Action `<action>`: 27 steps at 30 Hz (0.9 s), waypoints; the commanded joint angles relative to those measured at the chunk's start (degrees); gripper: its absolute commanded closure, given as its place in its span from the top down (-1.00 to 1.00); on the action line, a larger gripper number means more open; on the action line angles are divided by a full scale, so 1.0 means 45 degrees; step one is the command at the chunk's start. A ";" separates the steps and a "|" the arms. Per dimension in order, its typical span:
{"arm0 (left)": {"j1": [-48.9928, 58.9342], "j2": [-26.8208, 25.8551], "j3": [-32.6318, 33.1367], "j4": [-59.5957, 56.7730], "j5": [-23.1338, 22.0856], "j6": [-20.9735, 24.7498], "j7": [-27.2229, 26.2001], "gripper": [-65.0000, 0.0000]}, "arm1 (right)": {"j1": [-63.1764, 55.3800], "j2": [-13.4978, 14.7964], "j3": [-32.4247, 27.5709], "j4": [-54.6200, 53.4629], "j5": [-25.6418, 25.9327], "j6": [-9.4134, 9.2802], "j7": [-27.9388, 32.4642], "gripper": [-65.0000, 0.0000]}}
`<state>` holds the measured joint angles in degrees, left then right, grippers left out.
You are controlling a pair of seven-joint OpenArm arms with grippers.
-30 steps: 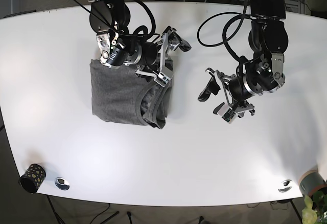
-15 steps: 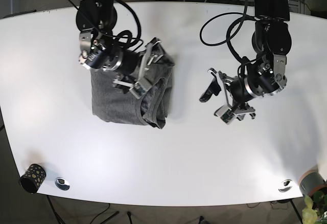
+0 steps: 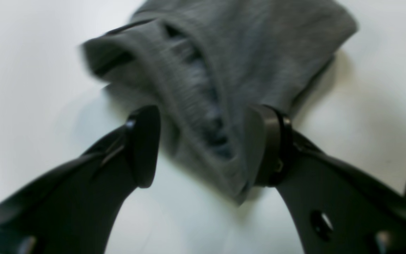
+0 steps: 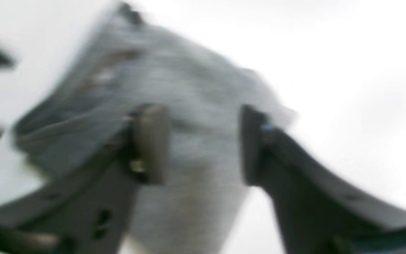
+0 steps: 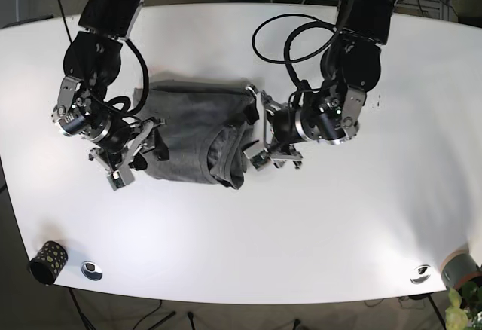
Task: Fold the T-shirt properly
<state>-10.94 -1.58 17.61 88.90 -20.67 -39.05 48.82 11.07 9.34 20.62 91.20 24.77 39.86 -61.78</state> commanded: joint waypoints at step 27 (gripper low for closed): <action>-0.0724 -0.0302 0.1626 -0.3727 0.1789 -0.0085 -0.1657 0.06 | 0.0929 0.1743 -0.0900 -0.5644 0.0326 0.0032 0.3189 -0.49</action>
<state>-12.47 -1.89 25.04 72.90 -13.85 -40.01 40.42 14.33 16.05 16.27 64.75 25.76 39.66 -48.01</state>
